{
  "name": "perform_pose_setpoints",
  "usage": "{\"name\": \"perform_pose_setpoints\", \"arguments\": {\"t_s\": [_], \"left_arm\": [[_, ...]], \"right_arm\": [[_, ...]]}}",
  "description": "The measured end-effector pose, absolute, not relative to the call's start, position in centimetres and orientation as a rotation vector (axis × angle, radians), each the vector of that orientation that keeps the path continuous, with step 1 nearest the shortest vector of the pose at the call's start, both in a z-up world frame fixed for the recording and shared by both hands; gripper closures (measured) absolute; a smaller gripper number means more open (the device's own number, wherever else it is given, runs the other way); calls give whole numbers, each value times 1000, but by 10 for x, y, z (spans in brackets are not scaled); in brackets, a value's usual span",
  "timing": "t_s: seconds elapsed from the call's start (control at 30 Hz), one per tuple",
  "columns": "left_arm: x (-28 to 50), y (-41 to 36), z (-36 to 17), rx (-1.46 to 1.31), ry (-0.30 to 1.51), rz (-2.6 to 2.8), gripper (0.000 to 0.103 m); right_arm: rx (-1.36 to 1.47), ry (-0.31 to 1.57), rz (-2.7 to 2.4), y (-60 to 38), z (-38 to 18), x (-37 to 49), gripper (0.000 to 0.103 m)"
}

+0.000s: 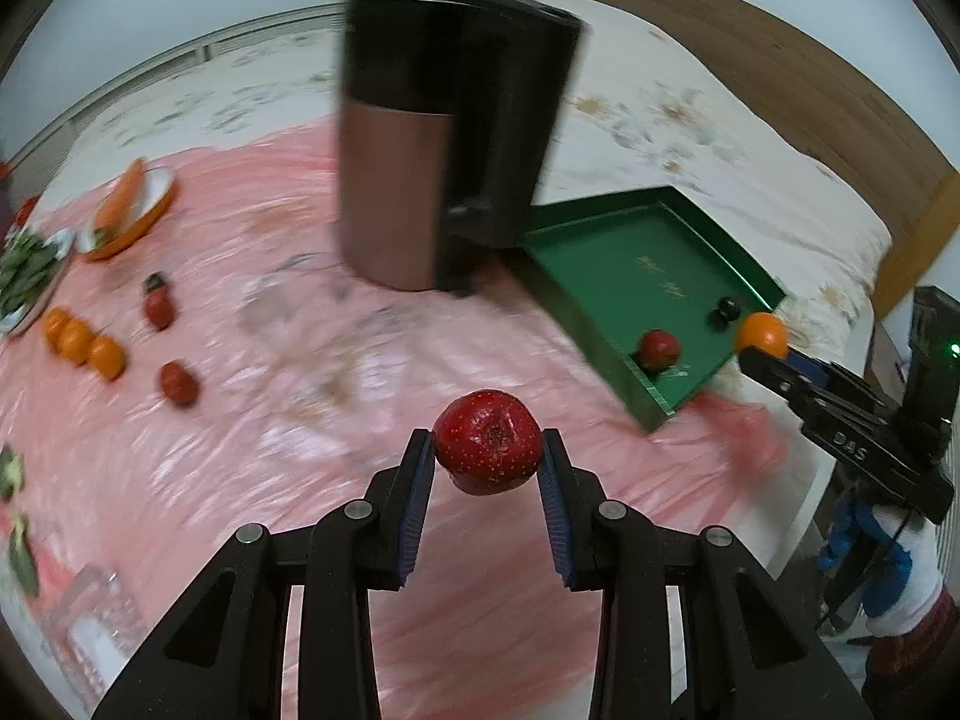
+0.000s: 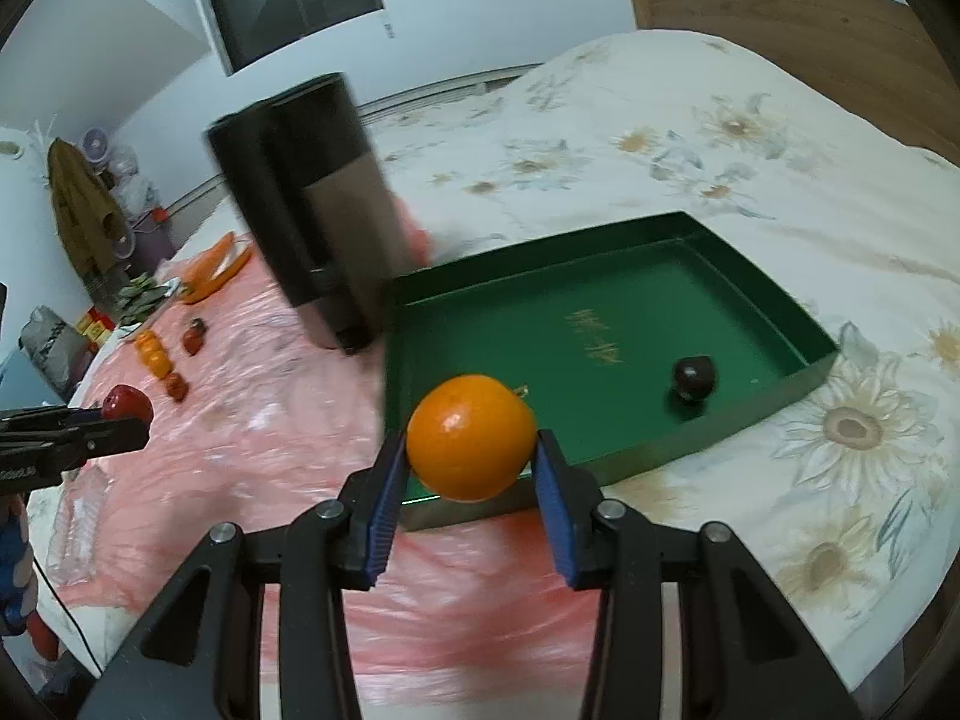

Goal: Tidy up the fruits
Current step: 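Carry the orange and apple into the green tray and open both grippers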

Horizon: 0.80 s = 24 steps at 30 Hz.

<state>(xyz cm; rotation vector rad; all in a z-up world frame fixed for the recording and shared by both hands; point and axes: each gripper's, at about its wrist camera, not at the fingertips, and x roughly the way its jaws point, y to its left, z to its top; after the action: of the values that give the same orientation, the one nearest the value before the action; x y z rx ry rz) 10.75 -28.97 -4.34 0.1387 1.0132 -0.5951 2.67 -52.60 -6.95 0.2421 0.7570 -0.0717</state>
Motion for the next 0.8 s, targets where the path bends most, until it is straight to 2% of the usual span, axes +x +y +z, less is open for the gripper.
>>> {"name": "perform_pose_setpoints", "arguments": {"t_s": [0.33,0.8], "left_arm": [[118,-369,-49,213,1007,-701,73],[155,-456,-77,309,1017,-712,73]], "right_arm": [[238,770,-121,-573,-85,48,54],[190,816,-118,-585,-111,68,54]]}}
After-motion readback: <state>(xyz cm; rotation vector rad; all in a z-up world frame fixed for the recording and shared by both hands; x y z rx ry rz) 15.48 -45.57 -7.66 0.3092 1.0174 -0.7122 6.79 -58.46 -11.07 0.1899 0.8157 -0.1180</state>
